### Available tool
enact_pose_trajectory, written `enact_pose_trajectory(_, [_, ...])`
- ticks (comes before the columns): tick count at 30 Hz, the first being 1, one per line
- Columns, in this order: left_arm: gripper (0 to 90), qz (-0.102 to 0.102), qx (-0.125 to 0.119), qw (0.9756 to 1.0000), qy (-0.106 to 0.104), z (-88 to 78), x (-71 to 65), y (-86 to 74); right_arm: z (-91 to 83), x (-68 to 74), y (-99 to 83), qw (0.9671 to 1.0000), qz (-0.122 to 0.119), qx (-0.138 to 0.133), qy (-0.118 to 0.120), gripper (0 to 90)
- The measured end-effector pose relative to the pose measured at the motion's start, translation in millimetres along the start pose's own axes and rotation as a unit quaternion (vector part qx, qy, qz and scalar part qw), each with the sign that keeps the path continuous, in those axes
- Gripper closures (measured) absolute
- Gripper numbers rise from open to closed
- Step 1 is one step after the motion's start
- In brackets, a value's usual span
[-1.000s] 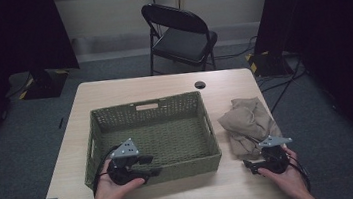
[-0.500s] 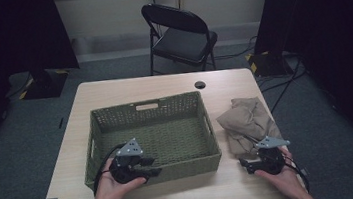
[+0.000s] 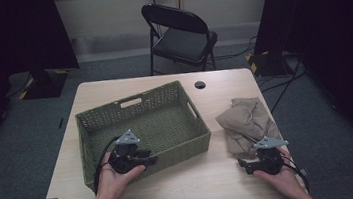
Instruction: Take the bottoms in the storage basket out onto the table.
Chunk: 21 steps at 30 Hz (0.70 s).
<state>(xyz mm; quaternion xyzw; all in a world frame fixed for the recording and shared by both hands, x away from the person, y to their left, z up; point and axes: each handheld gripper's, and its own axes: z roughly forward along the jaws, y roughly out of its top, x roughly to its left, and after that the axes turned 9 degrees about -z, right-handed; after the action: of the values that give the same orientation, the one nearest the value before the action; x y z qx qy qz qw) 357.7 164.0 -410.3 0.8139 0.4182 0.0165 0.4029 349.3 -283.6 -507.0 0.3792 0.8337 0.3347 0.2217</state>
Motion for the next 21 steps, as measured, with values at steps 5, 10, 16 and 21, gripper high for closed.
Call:
enact_pose_trajectory(5, [61.8, -0.004, 0.003, 0.9998, 0.018, 2.0, 2.0, 3.3, 2.2, 3.6, 2.6, 1.0, -0.006, -0.001, 0.006, 11.0])
enact_pose_trajectory(10, [62.7, -0.021, -0.002, 0.9993, 0.031, 5.1, 6.9, 8.6, 2.3, 4.8, 3.0, 0.9999, -0.007, -0.001, 0.008, 11.0])
enact_pose_trajectory(16, [63.6, -0.063, -0.012, 0.9965, 0.054, 13.9, 14.2, 21.1, 2.8, 6.6, 3.9, 0.9999, -0.01, -0.001, 0.011, 11.1])
enact_pose_trajectory(21, [62.7, -0.076, -0.017, 0.9953, 0.057, 17.9, 14.9, 26.2, 3.6, 9.7, 5.1, 0.9997, -0.016, -0.003, 0.018, 11.3])
